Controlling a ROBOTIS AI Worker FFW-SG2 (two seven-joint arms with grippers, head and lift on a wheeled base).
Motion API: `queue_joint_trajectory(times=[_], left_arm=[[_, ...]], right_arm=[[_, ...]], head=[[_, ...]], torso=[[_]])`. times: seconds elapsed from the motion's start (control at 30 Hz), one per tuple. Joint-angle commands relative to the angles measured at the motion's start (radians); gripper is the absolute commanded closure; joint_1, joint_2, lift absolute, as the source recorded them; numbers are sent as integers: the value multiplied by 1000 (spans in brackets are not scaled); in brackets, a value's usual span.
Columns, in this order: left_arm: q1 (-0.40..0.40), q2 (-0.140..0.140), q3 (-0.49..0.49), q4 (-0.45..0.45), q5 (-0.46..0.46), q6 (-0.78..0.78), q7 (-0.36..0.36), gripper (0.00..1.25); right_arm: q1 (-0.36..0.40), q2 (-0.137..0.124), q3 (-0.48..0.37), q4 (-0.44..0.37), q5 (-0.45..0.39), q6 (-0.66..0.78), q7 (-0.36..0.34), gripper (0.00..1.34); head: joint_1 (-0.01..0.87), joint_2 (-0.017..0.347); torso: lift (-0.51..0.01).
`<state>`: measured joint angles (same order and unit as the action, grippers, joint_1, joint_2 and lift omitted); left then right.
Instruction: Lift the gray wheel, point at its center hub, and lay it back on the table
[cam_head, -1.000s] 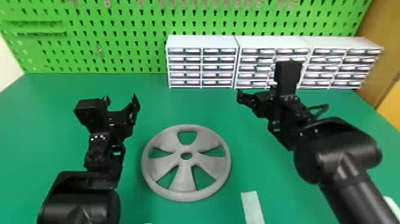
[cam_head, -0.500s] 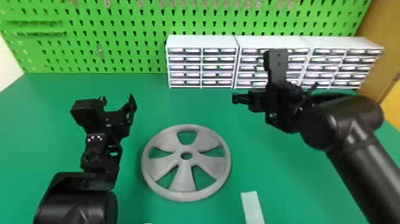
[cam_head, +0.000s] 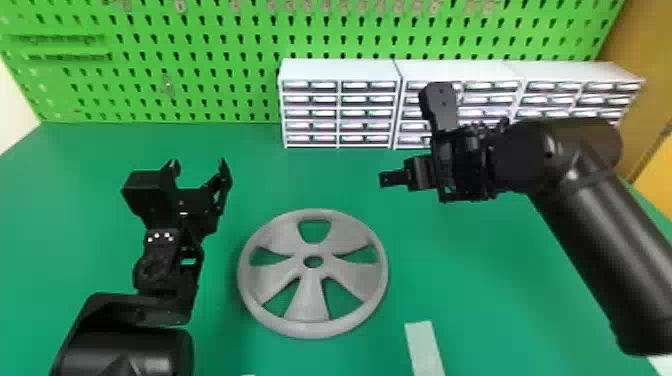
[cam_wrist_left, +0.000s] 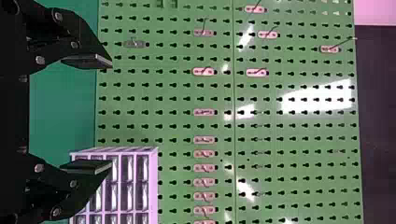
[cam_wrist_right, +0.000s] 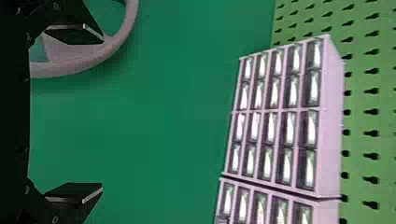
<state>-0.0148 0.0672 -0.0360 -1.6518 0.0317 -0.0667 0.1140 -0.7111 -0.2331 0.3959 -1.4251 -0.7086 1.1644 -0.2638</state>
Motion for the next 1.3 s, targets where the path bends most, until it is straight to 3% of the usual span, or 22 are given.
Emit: queue_joint_trajectory(times=[0.0,0.17,0.47,1.27], left_arm=[[9,2,1,0,-4,-4,-1,490],[10,11,-13,0,-18,-4,1,492],[10,37,-36,0,-50,-4,1,492],[7,52,-48,-5,-67,-4,1,492]], right_arm=[[-37,20,3,86,-25,28,0,180],[-74,35,32,203,-66,20,0,182],[-116,43,78,318,-115,21,0,177],[-140,66,225,379,-195,6,0,176]], head=[[692,48],[692,48],[692,48],[692,48]], torso=[[-96],[-96],[-96],[-96]])
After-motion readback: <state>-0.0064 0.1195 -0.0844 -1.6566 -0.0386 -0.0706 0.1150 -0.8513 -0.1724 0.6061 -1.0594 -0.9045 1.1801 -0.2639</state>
